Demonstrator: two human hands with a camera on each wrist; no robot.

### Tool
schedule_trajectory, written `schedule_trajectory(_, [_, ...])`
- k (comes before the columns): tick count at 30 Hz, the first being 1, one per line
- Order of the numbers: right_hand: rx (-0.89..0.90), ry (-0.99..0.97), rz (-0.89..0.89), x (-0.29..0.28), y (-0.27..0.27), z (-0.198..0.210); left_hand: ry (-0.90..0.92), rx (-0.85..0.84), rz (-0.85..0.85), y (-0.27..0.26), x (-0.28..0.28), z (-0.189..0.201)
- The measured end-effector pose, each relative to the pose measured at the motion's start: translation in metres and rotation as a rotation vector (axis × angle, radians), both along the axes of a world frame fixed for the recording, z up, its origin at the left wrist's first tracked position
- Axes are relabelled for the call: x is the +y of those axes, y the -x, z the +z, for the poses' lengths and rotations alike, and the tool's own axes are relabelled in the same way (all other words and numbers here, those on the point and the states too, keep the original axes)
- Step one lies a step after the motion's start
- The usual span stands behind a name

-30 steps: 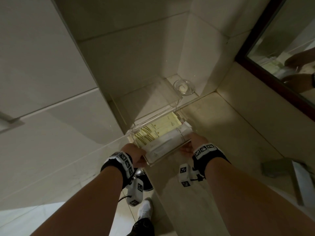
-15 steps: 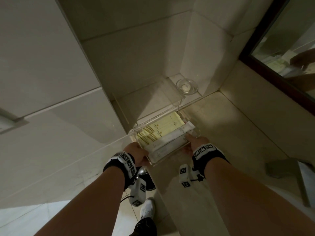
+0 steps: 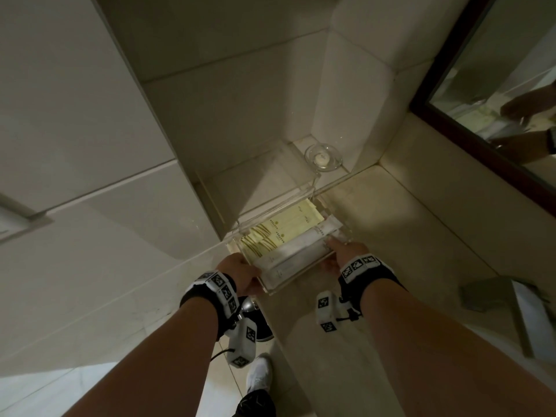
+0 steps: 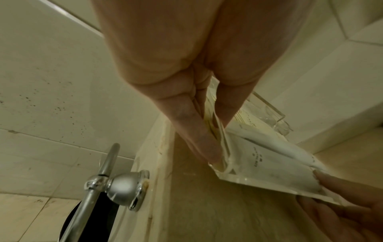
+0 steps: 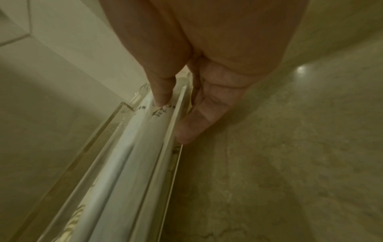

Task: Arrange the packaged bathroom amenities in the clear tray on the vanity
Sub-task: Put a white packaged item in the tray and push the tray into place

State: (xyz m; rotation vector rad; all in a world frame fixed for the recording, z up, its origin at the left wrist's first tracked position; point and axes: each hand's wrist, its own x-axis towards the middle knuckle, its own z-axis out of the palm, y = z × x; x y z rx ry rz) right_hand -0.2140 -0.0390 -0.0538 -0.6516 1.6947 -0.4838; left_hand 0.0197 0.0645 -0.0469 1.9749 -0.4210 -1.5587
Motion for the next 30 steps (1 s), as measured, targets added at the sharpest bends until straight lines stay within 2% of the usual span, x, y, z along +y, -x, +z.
schedule_trajectory(5, [0.006,0.035,0.019,-0.007,0.003,-0.007,0.016,-0.011,-0.013,-0.003,-0.006,0.005])
schedule_trajectory(10, [0.028,0.05,0.033,-0.005,-0.008,0.013,0.023,0.004,-0.007,-0.007,-0.01,0.005])
schedule_trajectory(24, [0.003,0.077,0.052,-0.017,-0.021,0.015,0.012,-0.022,0.011,-0.021,-0.022,0.004])
schedule_trajectory(30, [-0.032,0.073,0.017,-0.019,-0.024,0.017,-0.012,-0.037,0.035,-0.03,-0.026,-0.016])
